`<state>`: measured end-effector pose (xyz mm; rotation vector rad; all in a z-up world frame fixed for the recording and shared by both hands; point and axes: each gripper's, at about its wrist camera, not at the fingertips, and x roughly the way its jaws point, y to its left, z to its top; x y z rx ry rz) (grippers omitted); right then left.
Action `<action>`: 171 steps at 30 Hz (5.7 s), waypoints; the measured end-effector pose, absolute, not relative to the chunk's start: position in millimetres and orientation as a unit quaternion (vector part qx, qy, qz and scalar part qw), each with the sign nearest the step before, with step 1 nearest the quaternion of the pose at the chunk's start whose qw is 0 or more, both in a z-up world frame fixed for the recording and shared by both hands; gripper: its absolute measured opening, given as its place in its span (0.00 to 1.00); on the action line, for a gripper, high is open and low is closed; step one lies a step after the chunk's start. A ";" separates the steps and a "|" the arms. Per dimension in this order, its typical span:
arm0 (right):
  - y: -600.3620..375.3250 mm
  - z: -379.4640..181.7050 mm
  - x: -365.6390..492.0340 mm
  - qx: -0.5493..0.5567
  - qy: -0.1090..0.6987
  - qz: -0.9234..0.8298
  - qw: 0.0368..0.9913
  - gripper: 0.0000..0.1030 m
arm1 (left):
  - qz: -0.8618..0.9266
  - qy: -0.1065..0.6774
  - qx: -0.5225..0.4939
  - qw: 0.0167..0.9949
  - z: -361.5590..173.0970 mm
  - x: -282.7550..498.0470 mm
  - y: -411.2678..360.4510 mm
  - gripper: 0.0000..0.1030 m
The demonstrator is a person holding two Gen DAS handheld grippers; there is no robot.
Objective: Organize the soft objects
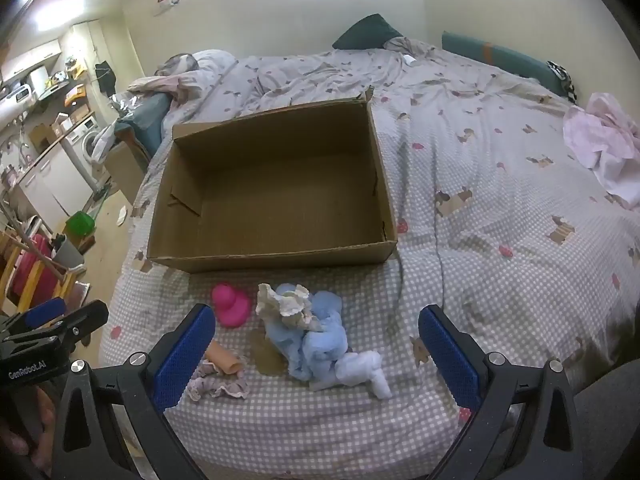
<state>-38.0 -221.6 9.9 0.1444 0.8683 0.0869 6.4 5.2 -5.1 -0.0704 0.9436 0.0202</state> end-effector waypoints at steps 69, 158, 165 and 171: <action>-222.3 10.5 -38.3 0.071 0.424 0.034 0.902 1.00 | 0.001 0.455 -0.027 0.890 -4.3 1.9 -4.0 1.00; -183.1 -51.9 55.9 0.081 0.572 0.136 0.805 0.22 | -0.013 0.586 -0.043 0.809 -37.8 42.8 34.4 0.20; -207.6 -24.7 43.9 0.138 0.536 0.145 0.820 0.20 | -0.005 0.568 -0.036 0.823 -27.4 40.3 32.8 0.20; -224.4 4.5 38.3 0.165 0.507 0.147 0.833 0.20 | -0.005 0.532 -0.030 0.846 0.4 45.2 29.5 0.20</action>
